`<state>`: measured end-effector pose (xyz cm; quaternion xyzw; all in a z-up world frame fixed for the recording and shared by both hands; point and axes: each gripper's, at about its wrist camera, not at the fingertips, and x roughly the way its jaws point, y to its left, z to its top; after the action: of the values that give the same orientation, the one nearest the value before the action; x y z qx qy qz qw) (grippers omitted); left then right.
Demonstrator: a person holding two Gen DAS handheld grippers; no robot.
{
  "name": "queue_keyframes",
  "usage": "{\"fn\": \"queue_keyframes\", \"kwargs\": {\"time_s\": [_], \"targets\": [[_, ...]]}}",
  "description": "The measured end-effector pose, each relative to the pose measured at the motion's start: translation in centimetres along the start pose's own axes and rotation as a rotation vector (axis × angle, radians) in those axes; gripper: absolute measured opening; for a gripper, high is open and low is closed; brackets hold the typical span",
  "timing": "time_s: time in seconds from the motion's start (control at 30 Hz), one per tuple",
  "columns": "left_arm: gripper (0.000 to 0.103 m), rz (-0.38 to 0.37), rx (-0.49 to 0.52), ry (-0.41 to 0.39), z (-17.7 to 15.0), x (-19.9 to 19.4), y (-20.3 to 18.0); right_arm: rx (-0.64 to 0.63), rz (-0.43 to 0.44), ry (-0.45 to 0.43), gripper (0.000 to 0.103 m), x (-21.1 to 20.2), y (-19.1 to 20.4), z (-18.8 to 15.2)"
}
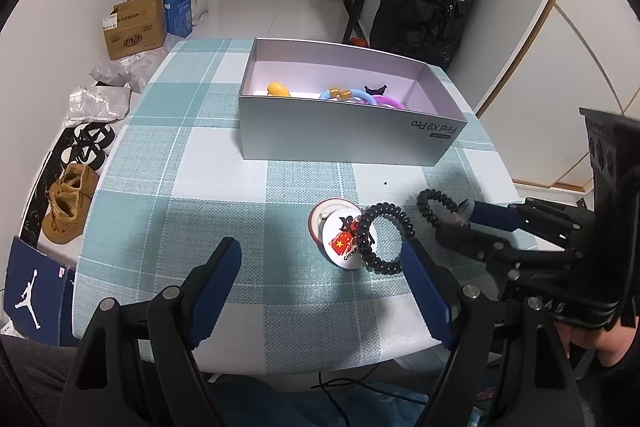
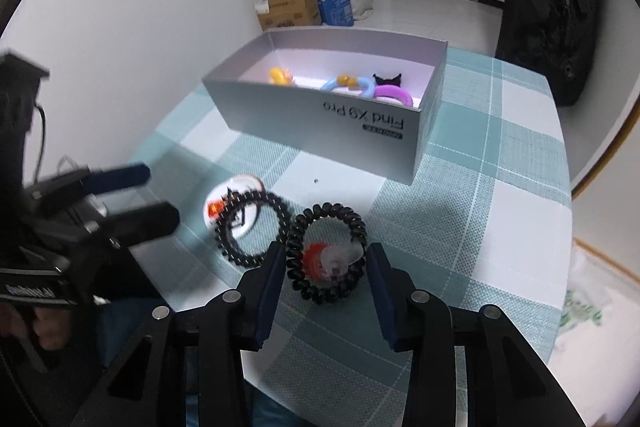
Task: Organize jewelry
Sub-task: 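Lower the right gripper onto the black beaded bracelet around the red trinket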
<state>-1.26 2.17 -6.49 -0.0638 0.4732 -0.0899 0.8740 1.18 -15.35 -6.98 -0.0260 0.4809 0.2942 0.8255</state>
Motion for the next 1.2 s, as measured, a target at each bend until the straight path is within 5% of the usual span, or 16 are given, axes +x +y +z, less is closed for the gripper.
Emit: {"fn": "queue_keyframes", "kwargs": {"time_s": [0.43, 0.5, 0.6, 0.73, 1.2], "targets": [[0.079, -0.007, 0.009, 0.004, 0.0, 0.3, -0.5, 0.199, 0.174, -0.069, 0.040, -1.5, -2.8, 1.1], [0.079, -0.007, 0.015, 0.010, 0.1, 0.4, -0.6, 0.195, 0.124, -0.039, 0.040, -0.9, -2.9, 1.0], [0.079, -0.003, 0.026, 0.014, 0.1, 0.6, -0.9, 0.017, -0.070, 0.003, 0.040, -0.1, -0.9, 0.9], [0.079, 0.006, 0.046, 0.013, 0.1, 0.7, -1.2, -0.070, -0.142, 0.043, 0.043, 0.8, 0.5, 0.4], [0.079, 0.008, 0.037, 0.034, 0.4, 1.5, -1.6, 0.052, -0.005, 0.022, 0.049, -0.4, -1.6, 0.2]]}}
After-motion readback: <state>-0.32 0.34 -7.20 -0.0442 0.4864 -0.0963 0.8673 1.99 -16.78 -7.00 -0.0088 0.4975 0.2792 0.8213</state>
